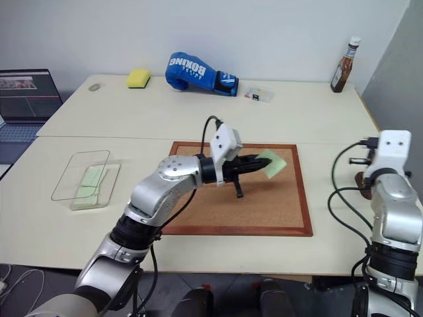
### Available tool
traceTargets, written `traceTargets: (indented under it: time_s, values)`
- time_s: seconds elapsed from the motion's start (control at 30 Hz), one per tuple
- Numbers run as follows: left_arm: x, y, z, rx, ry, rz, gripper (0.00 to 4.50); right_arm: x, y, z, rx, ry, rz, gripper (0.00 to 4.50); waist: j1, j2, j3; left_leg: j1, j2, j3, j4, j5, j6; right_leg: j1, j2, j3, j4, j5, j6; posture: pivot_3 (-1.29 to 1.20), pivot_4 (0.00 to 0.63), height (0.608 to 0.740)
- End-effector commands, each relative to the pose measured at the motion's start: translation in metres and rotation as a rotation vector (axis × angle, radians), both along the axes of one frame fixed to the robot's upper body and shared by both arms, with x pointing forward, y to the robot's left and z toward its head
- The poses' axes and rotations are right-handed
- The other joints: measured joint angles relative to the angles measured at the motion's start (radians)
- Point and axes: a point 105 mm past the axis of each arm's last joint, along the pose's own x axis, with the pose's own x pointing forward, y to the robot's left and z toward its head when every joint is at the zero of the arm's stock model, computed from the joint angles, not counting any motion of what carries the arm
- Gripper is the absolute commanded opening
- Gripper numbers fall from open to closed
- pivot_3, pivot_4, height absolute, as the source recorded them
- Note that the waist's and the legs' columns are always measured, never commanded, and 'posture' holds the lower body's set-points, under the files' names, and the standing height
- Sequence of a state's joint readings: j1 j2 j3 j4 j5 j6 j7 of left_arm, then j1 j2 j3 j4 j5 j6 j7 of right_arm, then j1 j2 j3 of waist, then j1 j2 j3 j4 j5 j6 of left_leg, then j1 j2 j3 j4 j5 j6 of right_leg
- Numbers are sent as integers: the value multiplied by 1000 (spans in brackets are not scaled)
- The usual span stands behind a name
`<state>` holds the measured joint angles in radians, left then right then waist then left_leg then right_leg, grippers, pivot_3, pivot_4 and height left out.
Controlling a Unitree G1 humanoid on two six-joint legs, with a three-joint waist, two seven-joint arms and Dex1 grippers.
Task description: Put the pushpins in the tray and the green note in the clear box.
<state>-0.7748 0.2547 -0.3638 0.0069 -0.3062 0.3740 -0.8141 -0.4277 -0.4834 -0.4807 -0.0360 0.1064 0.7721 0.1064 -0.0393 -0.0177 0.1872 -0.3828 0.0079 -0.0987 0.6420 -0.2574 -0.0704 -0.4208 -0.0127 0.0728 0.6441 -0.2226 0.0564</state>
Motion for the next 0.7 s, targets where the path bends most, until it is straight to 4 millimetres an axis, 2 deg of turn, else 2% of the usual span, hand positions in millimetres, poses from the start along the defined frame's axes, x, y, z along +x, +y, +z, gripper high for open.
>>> traceTargets:
  time_s: [0.03,0.23,0.43,0.53,0.6,0.63,0.7]
  values:
    - [-10,-19,-2,81,-163,-114,38,1,-20,7,107,-21,-40,0,-12,1,0,0,0,1,0,0,0,0,0,1,0,0,0,0,150,740]
    - [-10,-33,-8,91,-212,-154,38,6,-28,0,219,11,-37,0,-21,1,0,1,0,1,0,0,0,0,0,1,0,0,0,0,150,740]
    - [-12,-33,-12,62,-158,-155,38,10,-22,-6,265,43,4,0,-19,1,0,0,0,1,0,0,1,0,0,2,0,0,0,0,150,740]
    - [-14,-32,-6,28,-129,-155,38,10,-21,-10,267,55,3,0,-19,1,0,0,0,1,0,0,1,0,0,1,0,0,0,0,150,740]
    - [-13,-31,-4,27,-128,-149,0,11,-21,-10,271,53,3,451,-19,1,0,0,0,1,0,0,1,0,0,1,1,0,0,0,150,740]
    - [-11,-31,-4,29,-129,-140,0,11,-21,-11,272,52,3,540,-19,1,0,0,0,1,0,0,1,0,0,1,1,0,0,0,150,740]
    - [-7,-31,-3,33,-134,-123,0,12,-23,-12,267,53,-1,1080,-19,1,0,0,0,1,0,0,1,0,0,1,1,0,1,0,150,740]
